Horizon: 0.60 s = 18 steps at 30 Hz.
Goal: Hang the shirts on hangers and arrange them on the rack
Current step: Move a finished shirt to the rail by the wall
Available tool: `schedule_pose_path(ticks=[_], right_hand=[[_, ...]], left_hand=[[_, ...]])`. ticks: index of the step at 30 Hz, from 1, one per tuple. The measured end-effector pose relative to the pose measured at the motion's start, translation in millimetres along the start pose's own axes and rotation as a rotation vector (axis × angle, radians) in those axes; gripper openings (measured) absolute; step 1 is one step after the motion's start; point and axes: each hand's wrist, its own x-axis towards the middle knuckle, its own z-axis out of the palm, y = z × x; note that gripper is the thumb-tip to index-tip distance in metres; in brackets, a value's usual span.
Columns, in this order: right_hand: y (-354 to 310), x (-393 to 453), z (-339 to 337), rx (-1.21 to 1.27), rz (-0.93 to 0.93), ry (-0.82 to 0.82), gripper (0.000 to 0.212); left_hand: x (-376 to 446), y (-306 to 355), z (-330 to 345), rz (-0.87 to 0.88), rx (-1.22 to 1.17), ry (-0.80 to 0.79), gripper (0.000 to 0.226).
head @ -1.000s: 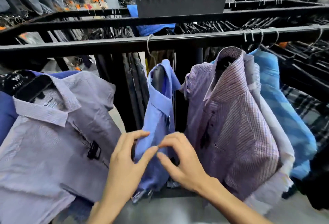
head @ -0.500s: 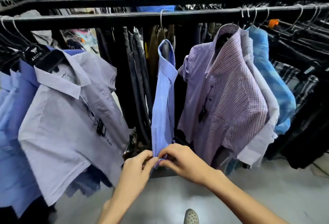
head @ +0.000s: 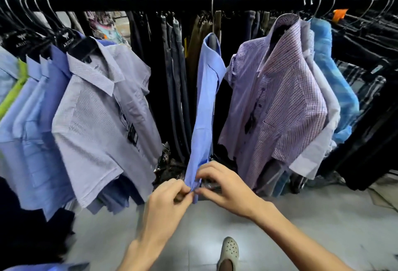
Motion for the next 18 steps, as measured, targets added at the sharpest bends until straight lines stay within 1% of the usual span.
schedule_pose_path(ticks=[2, 5, 7, 8, 10, 12, 14, 16, 17, 18], right_hand=[[-6, 0, 2, -0.017, -0.015, -0.039, 0.025], [-7, -5, 13, -0.172, -0.117, -0.073, 0.014], [-3, -12, 20, -0.233, -0.156, -0.048, 0.004], [-2, -16, 23, -0.264, -0.181, -0.007, 0.000], [-4, -21, 29, -0.338, -0.232, 0.107, 0.006], [-8, -24, 35, -0.401, -0.277, 0.259, 0.010], [-11, -27, 40, -0.384, -0.290, 0.384, 0.012], [-15, -24, 40, -0.286, -0.233, 0.414, 0.024], [-17, -22, 40, -0.248, -0.184, 0.398, 0.030], [-19, -19, 39, -0.239, -0.140, 0.368, 0.029]], left_hand=[[-7, -1, -1, -0.024, -0.046, 0.014, 0.033], [-19, -6, -2, -0.049, -0.072, 0.010, 0.038], [-27, -10, -1, -0.029, -0.049, 0.008, 0.040], [-31, -10, -1, -0.007, -0.028, 0.012, 0.040], [-38, -10, 0, 0.059, -0.002, 0.046, 0.030], [-41, -8, 1, 0.137, -0.011, 0.092, 0.014], [-40, -7, 1, 0.195, -0.009, 0.155, 0.014], [-36, -4, 2, 0.226, -0.029, 0.224, 0.010], [-33, -1, 2, 0.236, -0.055, 0.251, 0.007], [-30, 4, 0, 0.246, -0.087, 0.271, 0.005]])
